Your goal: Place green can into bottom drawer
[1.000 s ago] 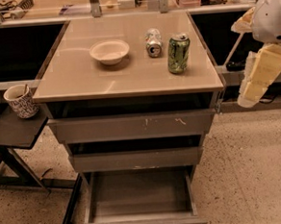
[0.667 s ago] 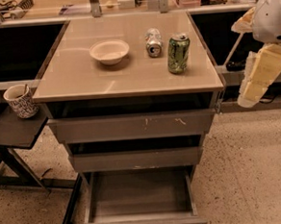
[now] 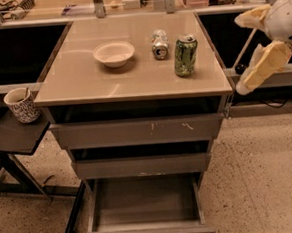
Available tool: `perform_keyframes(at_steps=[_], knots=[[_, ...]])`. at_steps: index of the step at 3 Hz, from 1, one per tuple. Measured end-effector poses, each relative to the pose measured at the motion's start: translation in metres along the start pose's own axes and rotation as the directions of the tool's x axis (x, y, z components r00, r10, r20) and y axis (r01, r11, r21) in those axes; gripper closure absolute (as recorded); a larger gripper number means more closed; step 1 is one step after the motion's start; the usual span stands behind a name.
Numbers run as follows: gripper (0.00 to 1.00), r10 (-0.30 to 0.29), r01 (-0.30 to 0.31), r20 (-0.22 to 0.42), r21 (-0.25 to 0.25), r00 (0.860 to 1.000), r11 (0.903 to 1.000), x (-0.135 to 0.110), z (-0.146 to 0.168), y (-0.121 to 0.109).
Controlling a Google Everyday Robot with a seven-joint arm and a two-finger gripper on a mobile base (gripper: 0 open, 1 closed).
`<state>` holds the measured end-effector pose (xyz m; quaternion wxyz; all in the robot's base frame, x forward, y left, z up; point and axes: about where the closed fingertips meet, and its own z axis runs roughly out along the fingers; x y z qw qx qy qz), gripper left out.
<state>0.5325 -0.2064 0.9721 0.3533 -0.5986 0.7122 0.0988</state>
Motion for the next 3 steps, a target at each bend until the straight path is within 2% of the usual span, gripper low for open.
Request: perform_keyframes(at_steps=[1,2,3], knots=[[0.0,0.0,-0.021,0.365,0.053,0.931,0.9983,-0.034,0.0,-0.047],[0.0,0.022,-0.037,0.522,0.02,0.853,0.9991,-0.055,0.001,-0.061],[0.0,0.022,-0.037,0.522,0.019,0.853,0.9991,-0.055,0.001,-0.061]])
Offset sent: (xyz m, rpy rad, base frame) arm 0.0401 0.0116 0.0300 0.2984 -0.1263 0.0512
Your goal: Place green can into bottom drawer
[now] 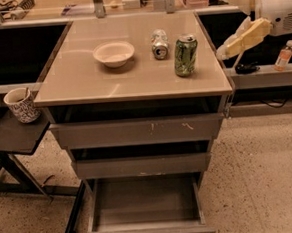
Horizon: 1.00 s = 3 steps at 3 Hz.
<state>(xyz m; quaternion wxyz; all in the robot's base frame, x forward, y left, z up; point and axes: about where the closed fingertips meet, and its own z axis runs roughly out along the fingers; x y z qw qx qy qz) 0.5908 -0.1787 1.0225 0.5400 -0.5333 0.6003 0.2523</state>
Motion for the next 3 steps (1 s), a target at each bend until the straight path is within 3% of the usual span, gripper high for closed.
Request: perform_keyframes(at_steps=[1,2,3], knots=[[0.0,0.003,-0.004,-0.042,-0.019,0.999,0.9998,0.023,0.04,0.004],[0.0,0.048,-0.048,-0.054,-0.008,0.997,0.9988,0.049,0.1,-0.018],[0.0,0.089,-0.087,-0.049,0.045,0.995,0.9953,0.066,0.14,-0.055]])
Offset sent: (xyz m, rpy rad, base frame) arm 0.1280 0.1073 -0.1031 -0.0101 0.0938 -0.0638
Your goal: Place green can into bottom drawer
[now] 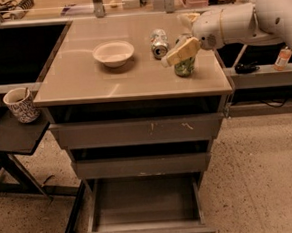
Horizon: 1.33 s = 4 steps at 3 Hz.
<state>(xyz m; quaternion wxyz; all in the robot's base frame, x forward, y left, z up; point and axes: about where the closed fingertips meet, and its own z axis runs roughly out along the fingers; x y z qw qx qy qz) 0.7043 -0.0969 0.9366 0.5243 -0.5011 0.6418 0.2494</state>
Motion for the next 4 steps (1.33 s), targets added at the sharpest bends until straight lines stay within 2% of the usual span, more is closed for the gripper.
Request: perform_keyframes(at_steps=[1,2,3,4], knots=[[0.0,0.0,0.0,0.004,0.001,1.0,1.0,-0.002,0.005,-0.002],[0.0,0.017,-0.017,-0.021,0.015,1.0,0.9997,0.009,-0.009,-0.016],[0.0,0.06,-0.057,-0.088,0.038,0.994,0.9977,0.05,-0.03,-0.04],[0.0,0.059,-0.055,-0.092,0.045,0.994,0.9975,0.051,-0.034,-0.044]])
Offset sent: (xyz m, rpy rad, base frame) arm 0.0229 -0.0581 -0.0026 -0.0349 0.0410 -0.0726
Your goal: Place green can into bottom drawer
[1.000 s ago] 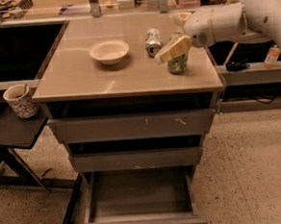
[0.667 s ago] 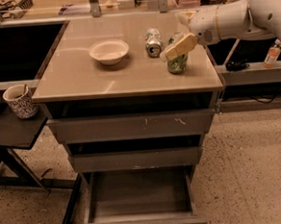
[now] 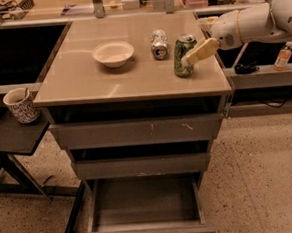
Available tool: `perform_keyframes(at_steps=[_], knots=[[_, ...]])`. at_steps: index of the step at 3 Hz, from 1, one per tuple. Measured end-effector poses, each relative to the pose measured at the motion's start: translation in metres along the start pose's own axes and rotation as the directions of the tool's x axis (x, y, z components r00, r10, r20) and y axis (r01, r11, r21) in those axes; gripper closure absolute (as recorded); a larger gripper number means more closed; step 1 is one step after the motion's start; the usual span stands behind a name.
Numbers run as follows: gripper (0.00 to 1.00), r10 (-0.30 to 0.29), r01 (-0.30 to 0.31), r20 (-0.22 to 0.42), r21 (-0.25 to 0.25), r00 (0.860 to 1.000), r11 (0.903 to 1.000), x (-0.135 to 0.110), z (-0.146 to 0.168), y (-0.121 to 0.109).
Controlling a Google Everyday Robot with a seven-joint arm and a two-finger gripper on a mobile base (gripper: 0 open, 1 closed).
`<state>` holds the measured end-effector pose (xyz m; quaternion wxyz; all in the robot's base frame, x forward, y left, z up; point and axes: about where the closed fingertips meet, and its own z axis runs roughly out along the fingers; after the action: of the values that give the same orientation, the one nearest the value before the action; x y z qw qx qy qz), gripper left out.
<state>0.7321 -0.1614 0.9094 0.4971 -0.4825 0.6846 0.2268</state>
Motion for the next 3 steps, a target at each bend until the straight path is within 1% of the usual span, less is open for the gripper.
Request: perform_keyframes(at_steps=[1,2,3], knots=[[0.0,0.034,-0.031,0.036,-0.084,0.999,0.996,0.001,0.027,0.034],[0.0,0.055,-0.051,0.022,-0.144,0.998,0.9882,0.012,0.049,0.056],[0.19,0.055,-0.051,0.022,-0.144,0.998,0.9882,0.012,0.049,0.056]])
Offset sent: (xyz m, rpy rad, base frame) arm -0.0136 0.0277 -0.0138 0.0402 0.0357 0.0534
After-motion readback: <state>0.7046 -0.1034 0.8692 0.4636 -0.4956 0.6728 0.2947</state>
